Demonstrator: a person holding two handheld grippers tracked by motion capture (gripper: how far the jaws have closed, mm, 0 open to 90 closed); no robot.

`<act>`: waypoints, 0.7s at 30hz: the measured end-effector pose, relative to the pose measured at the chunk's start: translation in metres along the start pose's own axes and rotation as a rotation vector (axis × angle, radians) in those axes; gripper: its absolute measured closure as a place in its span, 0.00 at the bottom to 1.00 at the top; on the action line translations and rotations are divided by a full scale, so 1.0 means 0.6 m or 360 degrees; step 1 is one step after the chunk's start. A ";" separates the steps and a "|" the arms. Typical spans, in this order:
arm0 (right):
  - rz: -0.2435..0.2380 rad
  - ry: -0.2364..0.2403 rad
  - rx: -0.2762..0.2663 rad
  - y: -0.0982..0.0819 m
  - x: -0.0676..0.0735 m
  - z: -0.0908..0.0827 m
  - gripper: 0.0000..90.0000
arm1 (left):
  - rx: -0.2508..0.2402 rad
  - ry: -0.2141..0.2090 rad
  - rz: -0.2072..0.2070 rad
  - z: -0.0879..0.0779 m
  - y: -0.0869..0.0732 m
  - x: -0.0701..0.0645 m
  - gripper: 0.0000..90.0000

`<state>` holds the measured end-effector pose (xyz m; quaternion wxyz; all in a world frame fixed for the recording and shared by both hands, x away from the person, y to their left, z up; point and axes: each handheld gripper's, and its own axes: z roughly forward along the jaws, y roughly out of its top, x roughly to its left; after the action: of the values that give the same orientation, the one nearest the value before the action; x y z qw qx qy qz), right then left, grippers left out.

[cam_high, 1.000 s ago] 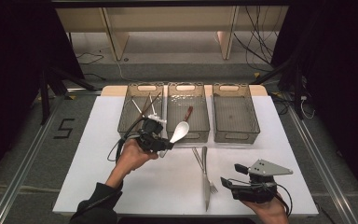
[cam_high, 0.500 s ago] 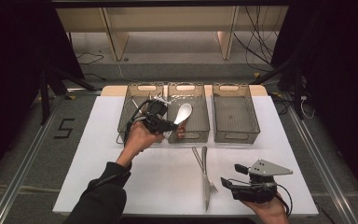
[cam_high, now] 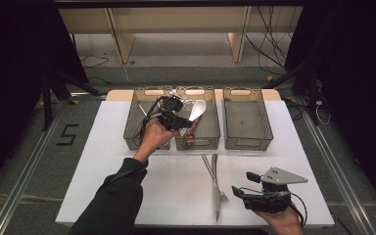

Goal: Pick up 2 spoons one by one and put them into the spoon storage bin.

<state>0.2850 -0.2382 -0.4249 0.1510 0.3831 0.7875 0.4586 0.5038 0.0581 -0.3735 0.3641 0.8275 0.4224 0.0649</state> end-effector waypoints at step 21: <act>0.0000 0.0002 0.0003 -0.001 -0.001 -0.001 0.33 | 0.0093 0.0099 -0.0062 0.044 -0.002 0.030 0.84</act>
<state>0.2848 -0.2389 -0.4252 0.1502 0.3829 0.7881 0.4580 0.5257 0.0576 -0.3969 0.3276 0.8271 0.4512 0.0711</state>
